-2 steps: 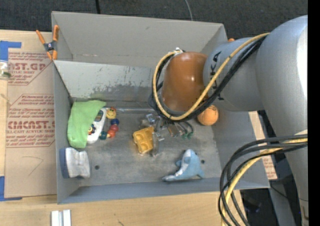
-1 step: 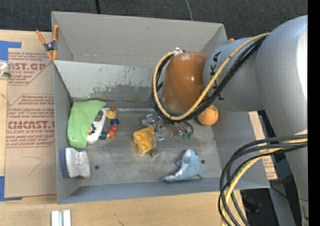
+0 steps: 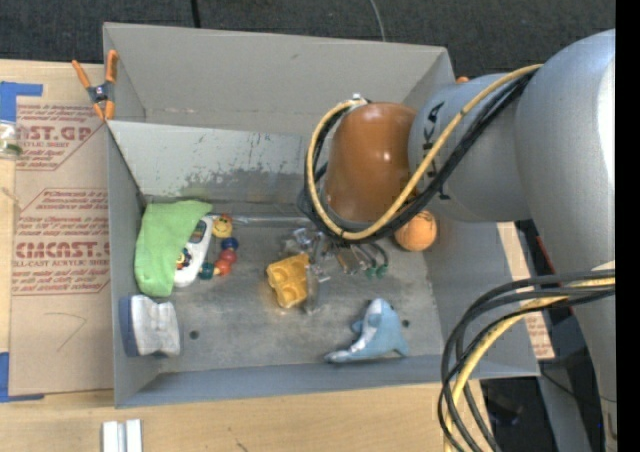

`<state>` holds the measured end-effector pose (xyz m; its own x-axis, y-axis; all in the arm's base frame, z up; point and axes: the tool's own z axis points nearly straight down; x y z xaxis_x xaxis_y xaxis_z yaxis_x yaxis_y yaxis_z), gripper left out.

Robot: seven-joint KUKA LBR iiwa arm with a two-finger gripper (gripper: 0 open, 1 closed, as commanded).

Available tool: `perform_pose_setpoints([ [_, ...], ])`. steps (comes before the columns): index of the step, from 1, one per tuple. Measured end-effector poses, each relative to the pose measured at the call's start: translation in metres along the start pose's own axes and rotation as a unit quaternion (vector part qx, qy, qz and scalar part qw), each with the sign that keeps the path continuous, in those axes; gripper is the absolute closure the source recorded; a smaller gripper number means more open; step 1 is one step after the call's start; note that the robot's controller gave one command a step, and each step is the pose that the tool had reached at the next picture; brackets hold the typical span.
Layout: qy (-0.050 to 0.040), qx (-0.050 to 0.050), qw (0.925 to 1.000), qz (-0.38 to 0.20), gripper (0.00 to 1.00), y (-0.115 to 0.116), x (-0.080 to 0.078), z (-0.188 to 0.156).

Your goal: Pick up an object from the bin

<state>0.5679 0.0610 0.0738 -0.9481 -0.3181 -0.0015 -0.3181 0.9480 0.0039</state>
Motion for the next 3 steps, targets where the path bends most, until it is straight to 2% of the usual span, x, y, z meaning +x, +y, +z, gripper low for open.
perform_pose_setpoints([
  [1, 0.0035, -0.001, 1.0, 0.0, 1.0, 0.001, 0.002, -0.021],
  [3, -0.0009, 0.001, 1.0, 0.0, 1.0, 0.0, -0.001, -0.065],
])
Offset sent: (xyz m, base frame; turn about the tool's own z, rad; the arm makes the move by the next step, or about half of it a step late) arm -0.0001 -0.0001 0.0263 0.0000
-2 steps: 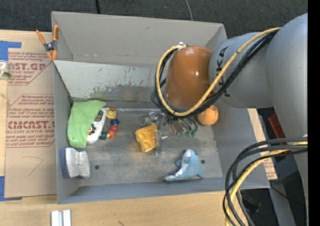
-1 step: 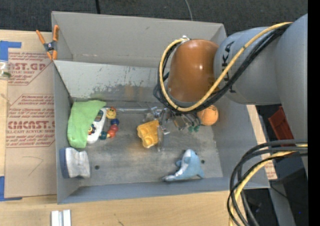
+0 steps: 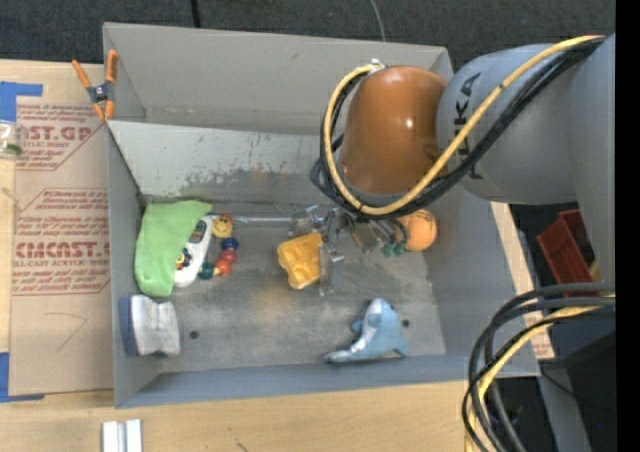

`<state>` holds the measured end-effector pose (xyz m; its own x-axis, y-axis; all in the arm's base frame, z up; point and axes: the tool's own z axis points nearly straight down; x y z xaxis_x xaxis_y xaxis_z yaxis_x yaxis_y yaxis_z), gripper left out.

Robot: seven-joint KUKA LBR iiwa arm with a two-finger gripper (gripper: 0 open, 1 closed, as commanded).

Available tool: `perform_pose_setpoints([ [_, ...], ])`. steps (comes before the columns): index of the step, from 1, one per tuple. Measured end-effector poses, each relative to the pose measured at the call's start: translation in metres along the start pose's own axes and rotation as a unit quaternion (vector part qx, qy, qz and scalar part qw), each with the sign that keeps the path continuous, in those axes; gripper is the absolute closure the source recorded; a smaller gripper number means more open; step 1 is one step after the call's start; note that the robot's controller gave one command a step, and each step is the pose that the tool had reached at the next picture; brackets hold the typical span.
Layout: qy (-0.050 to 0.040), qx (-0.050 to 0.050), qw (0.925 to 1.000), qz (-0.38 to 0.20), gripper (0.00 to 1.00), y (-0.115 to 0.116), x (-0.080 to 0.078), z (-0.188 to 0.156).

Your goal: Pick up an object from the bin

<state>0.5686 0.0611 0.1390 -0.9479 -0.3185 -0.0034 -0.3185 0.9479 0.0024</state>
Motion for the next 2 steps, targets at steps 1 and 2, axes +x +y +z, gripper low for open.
perform_pose_setpoints([
  [1, -0.0016, 0.0, 1.0, 0.0, 1.0, 0.0, -0.0007, -0.0183],
  [2, -0.0027, 0.001, 1.0, 0.0, 1.0, 0.0, -0.0014, -0.0276],
])
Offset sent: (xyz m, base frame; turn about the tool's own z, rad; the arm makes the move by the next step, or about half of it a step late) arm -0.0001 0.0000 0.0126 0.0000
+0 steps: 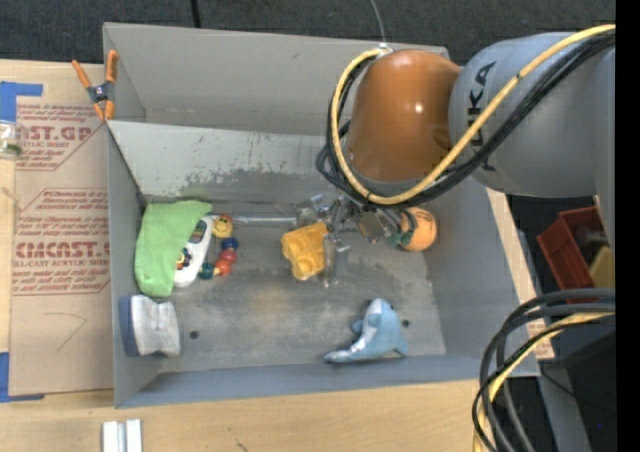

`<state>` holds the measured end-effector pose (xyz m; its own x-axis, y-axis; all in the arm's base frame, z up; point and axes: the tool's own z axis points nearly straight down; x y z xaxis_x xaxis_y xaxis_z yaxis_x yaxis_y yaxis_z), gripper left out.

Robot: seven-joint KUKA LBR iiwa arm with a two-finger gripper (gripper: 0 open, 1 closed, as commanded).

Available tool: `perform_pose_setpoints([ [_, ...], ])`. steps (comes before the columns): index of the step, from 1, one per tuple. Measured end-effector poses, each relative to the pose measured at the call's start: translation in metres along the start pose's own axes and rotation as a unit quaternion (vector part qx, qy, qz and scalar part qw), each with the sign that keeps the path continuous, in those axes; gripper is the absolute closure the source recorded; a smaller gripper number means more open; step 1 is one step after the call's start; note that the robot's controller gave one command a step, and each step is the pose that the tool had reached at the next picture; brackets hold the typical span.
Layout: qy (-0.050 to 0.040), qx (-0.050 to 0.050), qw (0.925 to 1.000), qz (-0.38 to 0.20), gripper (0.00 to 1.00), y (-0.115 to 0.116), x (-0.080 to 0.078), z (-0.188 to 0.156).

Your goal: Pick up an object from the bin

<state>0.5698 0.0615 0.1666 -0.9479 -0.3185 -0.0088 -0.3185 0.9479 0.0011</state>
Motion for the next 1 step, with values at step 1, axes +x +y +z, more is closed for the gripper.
perform_pose_setpoints([
  [1, 0.0002, 0.0, 1.0, 0.0, 1.0, 0.0001, 0.0, -0.0055],
])
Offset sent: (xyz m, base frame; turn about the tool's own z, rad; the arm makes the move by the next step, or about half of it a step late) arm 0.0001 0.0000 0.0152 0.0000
